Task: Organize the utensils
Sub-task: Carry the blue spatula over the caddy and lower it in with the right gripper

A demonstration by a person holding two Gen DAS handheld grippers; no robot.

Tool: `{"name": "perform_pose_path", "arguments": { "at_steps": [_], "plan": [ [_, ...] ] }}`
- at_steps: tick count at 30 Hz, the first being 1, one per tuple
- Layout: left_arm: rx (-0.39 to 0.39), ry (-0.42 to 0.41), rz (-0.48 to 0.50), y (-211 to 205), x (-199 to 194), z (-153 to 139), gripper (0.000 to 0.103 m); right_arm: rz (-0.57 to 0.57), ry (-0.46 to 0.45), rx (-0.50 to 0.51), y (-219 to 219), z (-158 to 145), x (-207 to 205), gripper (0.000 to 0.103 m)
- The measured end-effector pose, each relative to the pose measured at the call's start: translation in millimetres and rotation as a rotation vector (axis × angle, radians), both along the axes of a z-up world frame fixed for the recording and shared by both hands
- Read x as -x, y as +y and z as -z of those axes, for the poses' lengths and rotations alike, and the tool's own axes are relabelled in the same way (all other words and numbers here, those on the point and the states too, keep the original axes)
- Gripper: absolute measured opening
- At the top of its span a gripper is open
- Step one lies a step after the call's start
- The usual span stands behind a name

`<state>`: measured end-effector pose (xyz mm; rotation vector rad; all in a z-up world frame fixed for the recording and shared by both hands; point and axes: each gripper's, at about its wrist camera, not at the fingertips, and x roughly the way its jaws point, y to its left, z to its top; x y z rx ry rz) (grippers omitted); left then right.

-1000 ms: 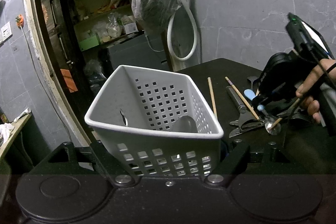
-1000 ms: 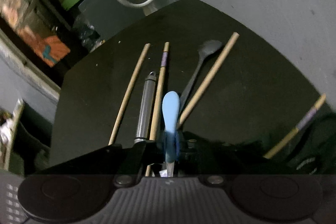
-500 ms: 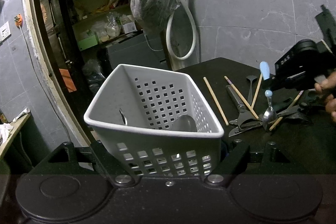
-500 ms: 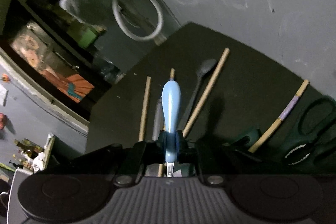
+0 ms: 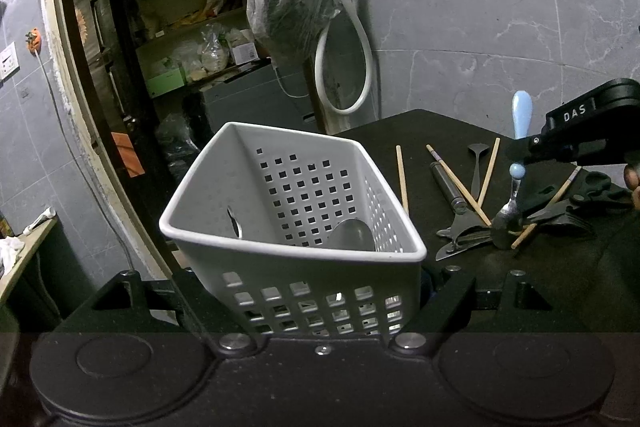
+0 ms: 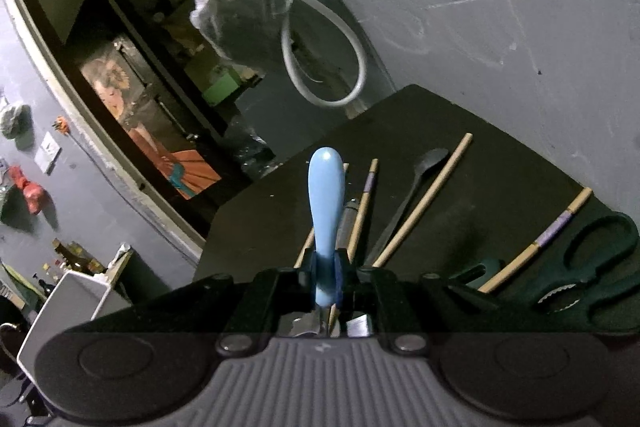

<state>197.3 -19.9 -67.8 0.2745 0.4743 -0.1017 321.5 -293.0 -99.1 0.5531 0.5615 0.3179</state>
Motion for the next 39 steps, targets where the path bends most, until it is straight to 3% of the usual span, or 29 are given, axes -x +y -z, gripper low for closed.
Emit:
{"name": "perform_pose_path", "arguments": {
  "at_steps": [10, 17, 26, 30, 39],
  "plan": [
    [0.0, 0.0, 0.0, -0.3, -0.1, 0.0, 0.083, -0.054, -0.087, 0.033, 12.1, -26.9, 16.3, 0.009],
    [0.0, 0.0, -0.001, -0.3, -0.3, -0.1, 0.083, -0.122, -0.247, 0.009, 24.4, -79.0, 29.1, 0.009],
    [0.0, 0.002, 0.003, -2.5, 1.0, 0.3, 0.082, -0.3, -0.429, -0.064, 60.4, -135.4, 30.3, 0.009],
    [-0.008, 0.005, 0.012, -3.3, 0.2, -0.2, 0.082, -0.385, -0.431, -0.071, 87.9, -135.3, 23.0, 0.009],
    [0.007, 0.006, 0.005, 0.8, 0.4, -1.2, 0.082, -0.49, -0.316, -0.047, 117.9, -101.9, 17.9, 0.009]
  ]
}}
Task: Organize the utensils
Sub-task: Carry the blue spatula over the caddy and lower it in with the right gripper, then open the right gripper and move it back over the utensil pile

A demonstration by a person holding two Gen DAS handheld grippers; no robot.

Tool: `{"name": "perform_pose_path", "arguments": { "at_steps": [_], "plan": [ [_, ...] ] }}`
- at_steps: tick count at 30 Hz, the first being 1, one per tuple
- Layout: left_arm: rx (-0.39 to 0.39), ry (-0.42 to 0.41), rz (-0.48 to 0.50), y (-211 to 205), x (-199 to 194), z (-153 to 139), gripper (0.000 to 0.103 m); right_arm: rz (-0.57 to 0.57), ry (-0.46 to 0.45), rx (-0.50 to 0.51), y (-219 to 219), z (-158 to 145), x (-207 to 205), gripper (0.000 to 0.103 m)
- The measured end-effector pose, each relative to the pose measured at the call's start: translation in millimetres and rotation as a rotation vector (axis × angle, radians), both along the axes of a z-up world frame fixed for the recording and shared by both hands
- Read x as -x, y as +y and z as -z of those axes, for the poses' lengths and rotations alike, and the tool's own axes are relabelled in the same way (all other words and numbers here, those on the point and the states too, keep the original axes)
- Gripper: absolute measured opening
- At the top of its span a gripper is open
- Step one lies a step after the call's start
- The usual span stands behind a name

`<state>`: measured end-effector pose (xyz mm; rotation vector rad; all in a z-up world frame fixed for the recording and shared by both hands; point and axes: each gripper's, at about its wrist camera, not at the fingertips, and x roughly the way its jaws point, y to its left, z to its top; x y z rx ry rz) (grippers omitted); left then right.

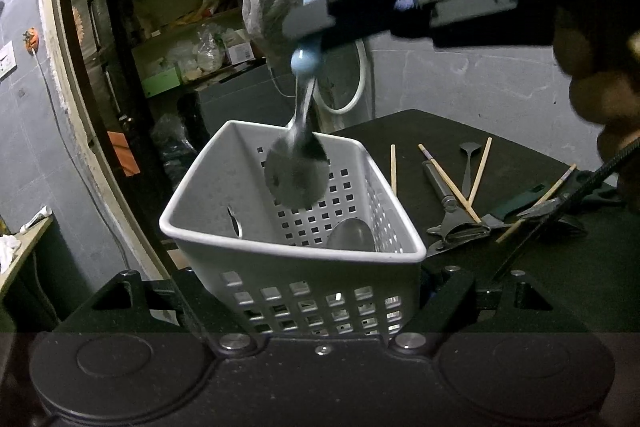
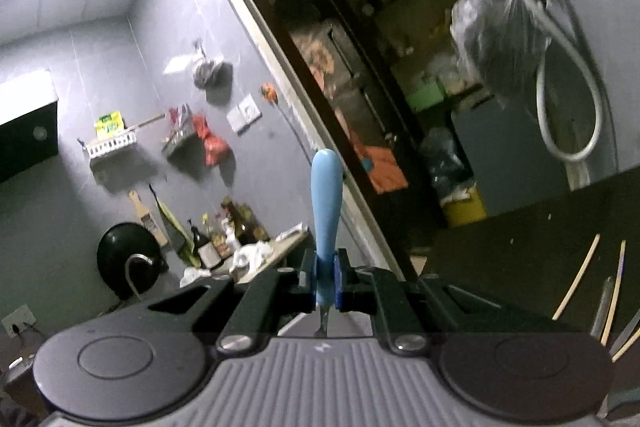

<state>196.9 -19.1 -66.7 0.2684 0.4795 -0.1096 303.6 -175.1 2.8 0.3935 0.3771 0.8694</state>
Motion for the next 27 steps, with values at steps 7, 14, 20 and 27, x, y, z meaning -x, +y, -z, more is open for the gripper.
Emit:
{"name": "perform_pose_path", "arguments": {
  "at_steps": [7, 14, 20, 27],
  "plan": [
    [-0.002, -0.002, 0.0, 0.2, -2.8, 0.3, 0.082, -0.016, 0.019, 0.071, 12.0, 12.4, 2.8, 0.009],
    [-0.005, -0.003, 0.003, -0.3, -1.7, 0.8, 0.082, -0.045, 0.024, 0.147, 23.3, 22.4, 10.1, 0.01],
    [-0.007, -0.004, 0.001, -0.9, -2.0, 1.1, 0.082, -0.075, 0.039, 0.204, 29.2, 25.6, 17.3, 0.02],
    [-0.003, -0.003, 0.001, -1.0, -1.8, 2.5, 0.082, -0.067, 0.03, 0.18, 21.9, 20.6, 23.9, 0.036]
  ]
}}
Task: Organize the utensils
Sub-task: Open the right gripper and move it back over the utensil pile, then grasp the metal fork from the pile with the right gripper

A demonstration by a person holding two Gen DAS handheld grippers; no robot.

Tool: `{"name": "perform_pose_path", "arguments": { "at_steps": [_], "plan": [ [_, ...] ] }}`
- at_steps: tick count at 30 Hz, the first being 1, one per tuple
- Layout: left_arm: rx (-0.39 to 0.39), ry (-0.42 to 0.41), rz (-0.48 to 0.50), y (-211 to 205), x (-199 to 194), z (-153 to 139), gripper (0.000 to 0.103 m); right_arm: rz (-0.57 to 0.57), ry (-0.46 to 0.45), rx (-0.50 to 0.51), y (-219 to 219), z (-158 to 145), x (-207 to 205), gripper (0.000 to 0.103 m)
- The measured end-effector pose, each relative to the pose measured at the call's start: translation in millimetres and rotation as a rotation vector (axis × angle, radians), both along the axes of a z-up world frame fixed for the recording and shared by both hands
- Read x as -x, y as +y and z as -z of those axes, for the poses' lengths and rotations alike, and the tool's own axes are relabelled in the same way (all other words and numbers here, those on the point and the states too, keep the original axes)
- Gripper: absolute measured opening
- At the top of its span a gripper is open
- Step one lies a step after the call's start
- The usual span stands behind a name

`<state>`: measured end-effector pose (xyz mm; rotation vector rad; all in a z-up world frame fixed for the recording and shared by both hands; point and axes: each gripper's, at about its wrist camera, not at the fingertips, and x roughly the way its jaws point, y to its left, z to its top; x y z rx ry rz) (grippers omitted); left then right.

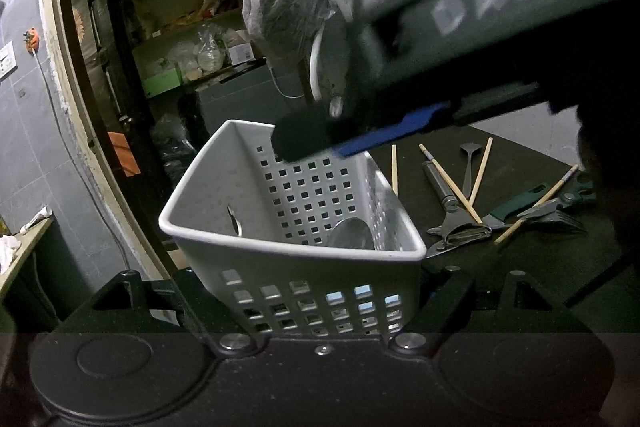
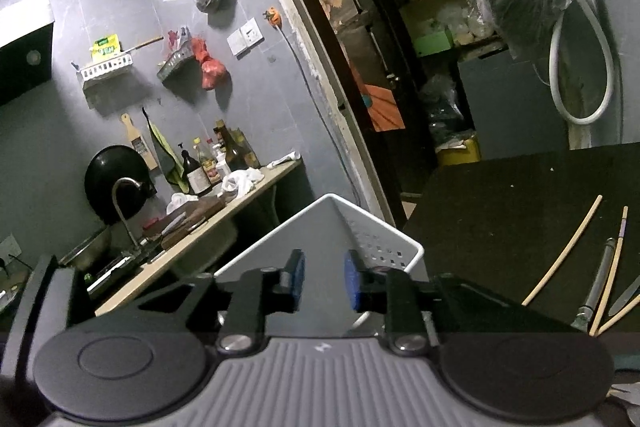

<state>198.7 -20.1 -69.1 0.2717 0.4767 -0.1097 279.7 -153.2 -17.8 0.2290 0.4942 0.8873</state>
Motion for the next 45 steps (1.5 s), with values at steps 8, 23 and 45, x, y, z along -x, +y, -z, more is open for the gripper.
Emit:
{"name": "perform_pose_path", "arguments": {
  "at_steps": [8, 23, 45],
  "plan": [
    [-0.004, 0.002, 0.007, 1.2, -0.8, 0.2, 0.082, 0.078, -0.038, -0.034, -19.9, -11.5, 6.6, 0.066],
    [0.002, 0.016, 0.008, 1.4, -2.9, 1.4, 0.082, 0.426, 0.077, 0.056, -108.5, 18.4, 28.9, 0.101],
    [-0.001, 0.019, 0.01, 2.2, -5.2, 1.0, 0.083, 0.649, 0.367, 0.165, -147.4, 96.0, 13.5, 0.103]
  ]
}}
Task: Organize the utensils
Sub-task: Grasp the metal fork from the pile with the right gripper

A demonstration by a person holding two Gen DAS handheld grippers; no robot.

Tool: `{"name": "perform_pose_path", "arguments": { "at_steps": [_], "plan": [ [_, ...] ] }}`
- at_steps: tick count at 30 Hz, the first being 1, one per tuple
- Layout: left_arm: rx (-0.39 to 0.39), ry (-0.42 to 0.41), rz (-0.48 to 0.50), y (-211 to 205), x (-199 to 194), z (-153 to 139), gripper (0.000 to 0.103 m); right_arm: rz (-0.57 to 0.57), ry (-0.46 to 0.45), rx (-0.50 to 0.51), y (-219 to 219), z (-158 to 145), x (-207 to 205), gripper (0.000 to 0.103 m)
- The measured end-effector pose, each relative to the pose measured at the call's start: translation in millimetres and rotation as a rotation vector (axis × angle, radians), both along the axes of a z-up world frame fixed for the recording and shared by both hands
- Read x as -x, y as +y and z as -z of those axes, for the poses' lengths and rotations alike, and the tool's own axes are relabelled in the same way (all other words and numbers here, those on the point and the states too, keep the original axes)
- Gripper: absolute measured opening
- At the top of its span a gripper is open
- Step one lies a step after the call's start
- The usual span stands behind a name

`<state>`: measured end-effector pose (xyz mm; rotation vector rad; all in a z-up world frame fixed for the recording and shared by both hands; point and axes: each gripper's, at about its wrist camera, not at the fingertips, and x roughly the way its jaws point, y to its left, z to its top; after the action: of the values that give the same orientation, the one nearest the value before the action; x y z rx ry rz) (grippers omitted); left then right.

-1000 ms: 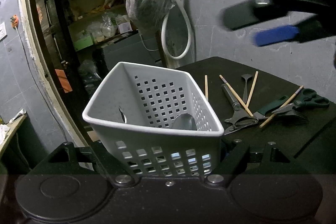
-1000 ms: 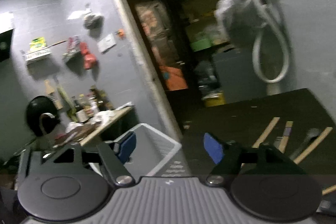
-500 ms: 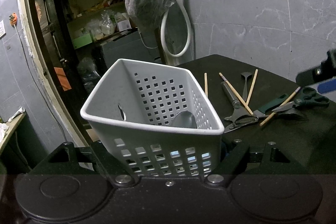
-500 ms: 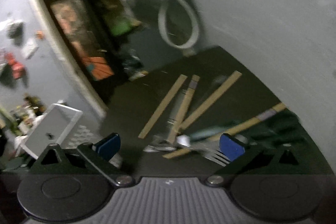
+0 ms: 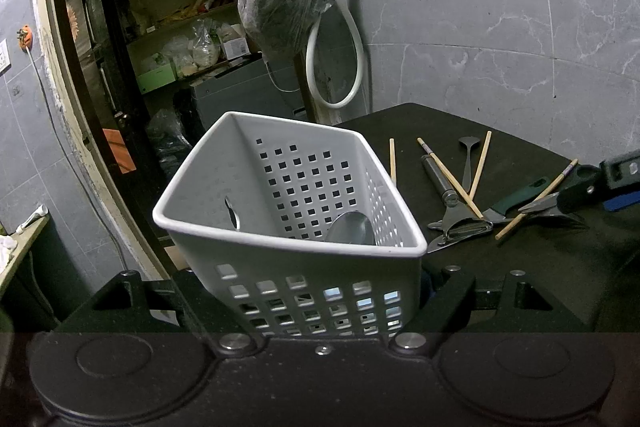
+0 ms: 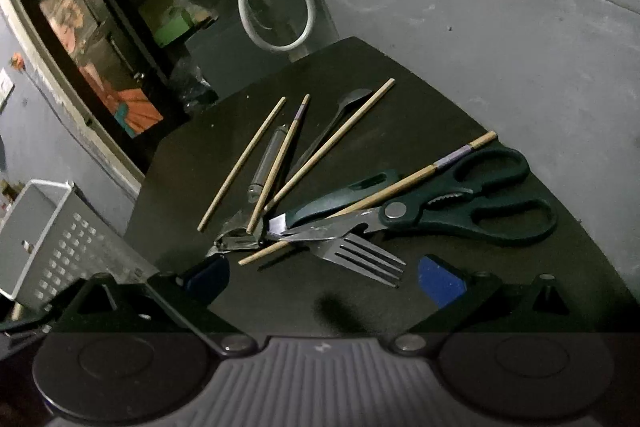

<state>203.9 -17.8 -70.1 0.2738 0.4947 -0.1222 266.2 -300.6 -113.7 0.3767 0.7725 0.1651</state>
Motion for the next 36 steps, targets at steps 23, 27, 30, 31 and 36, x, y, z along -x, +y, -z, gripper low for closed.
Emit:
{"name": "perform_pose_path", "arguments": {
  "at_steps": [23, 27, 30, 31, 36],
  "plan": [
    [0.0, 0.0, 0.0, -0.6, -0.2, -0.1, 0.083, -0.344, 0.001, 0.038, 37.2, 7.9, -0.7, 0.091],
    [0.0, 0.001, 0.0, -0.6, -0.2, 0.0, 0.083, -0.465, 0.003, -0.011, 49.8, 6.0, 3.3, 0.091],
    [-0.001, 0.0, 0.0, -0.8, -0.3, -0.2, 0.083, -0.514, -0.018, -0.02, 57.0, 1.3, 2.6, 0.089],
    [0.0, 0.001, -0.001, -0.7, -0.3, -0.2, 0.083, -0.508, -0.031, -0.01, 57.7, -1.2, 1.8, 0.089],
    [-0.001, -0.001, 0.0, -0.6, -1.1, -0.3, 0.083, -0.467, -0.035, 0.034, 57.5, 1.1, -15.0, 0.083]
  ]
}}
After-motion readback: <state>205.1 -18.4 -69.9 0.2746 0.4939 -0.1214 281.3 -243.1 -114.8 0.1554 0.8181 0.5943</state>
